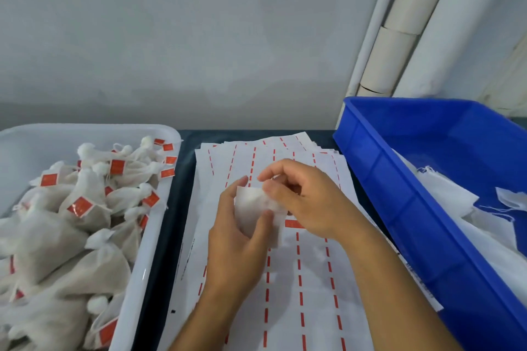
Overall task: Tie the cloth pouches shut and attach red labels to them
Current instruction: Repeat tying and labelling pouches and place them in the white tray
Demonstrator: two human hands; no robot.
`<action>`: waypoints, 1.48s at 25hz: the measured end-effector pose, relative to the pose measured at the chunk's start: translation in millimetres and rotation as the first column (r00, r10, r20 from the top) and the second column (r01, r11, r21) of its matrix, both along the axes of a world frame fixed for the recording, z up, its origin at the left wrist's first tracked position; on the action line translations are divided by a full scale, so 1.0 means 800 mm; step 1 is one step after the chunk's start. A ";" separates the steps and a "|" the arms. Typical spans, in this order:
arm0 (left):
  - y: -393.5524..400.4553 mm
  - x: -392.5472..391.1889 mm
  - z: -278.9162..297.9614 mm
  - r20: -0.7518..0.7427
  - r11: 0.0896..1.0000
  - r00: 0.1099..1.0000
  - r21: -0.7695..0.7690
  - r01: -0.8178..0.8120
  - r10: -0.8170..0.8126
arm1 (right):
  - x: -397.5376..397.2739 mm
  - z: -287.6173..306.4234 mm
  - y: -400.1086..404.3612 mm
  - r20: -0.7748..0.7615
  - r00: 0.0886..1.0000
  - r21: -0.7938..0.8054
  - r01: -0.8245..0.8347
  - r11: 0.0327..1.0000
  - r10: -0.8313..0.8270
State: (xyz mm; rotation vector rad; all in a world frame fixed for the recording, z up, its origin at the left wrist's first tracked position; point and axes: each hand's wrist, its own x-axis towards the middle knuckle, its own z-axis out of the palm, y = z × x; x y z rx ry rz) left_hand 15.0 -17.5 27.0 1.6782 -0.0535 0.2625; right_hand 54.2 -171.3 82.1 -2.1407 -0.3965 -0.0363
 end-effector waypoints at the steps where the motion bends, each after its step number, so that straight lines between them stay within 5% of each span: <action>1: 0.000 0.001 -0.002 -0.018 1.000 1.000 -0.017 -0.003 0.003 | -0.001 -0.007 -0.006 -0.012 1.000 0.002 0.016 1.000 -0.016; 6: 0.002 0.006 -0.008 -0.121 0.999 0.992 -0.042 -0.028 0.023 | -0.015 -0.034 -0.020 -0.098 0.991 -0.084 0.078 0.993 -0.086; 12: 0.002 0.003 -0.007 -0.173 0.993 0.982 0.073 0.091 -0.077 | -0.024 -0.043 -0.026 -0.257 0.962 0.177 0.139 0.974 -0.091; 16: 0.000 -0.002 -0.001 -0.136 0.984 0.980 0.081 0.157 -0.145 | -0.033 -0.049 -0.022 -0.428 0.904 0.476 0.206 0.855 0.020; 25: -0.008 -0.004 -0.012 -0.042 0.837 0.997 0.541 0.080 -0.069 | -0.032 -0.046 -0.026 -0.418 0.906 0.830 0.352 0.433 0.064; 31: -0.008 -0.003 -0.017 -0.001 0.734 0.991 0.672 0.098 -0.132 | -0.036 -0.043 -0.017 -0.407 0.908 0.783 0.293 0.549 0.097; 37: -0.014 -0.004 -0.015 -0.039 0.629 0.981 0.762 0.152 -0.190 | -0.036 -0.040 -0.020 -0.436 0.899 0.783 0.404 0.474 -0.045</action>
